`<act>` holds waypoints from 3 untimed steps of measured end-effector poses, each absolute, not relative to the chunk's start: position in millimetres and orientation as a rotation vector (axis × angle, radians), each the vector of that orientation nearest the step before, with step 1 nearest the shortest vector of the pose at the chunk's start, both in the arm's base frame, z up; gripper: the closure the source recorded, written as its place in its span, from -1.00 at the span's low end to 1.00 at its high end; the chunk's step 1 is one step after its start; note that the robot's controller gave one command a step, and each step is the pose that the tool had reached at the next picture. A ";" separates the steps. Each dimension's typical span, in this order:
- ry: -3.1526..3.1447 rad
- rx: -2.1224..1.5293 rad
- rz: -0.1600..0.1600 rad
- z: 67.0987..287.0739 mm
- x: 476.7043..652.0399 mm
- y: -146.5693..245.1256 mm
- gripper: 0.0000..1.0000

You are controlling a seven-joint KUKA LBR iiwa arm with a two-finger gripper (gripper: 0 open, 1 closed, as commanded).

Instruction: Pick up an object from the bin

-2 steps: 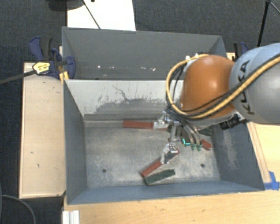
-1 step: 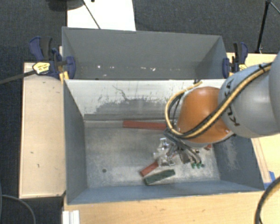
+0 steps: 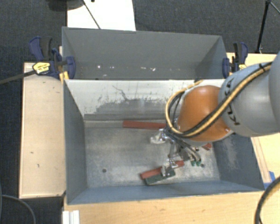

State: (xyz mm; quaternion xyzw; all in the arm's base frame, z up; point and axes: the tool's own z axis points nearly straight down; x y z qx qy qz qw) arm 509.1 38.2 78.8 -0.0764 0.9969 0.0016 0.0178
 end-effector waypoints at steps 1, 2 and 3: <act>3.141 -0.241 0.001 78.0 499.8 36.9 1.00; 3.098 -0.231 0.004 78.3 509.2 37.6 -1.00; 3.098 -0.229 0.004 78.2 509.1 37.5 -1.00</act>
Offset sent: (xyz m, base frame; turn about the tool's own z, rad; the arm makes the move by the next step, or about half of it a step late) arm 0.0000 0.0000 0.0000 0.0000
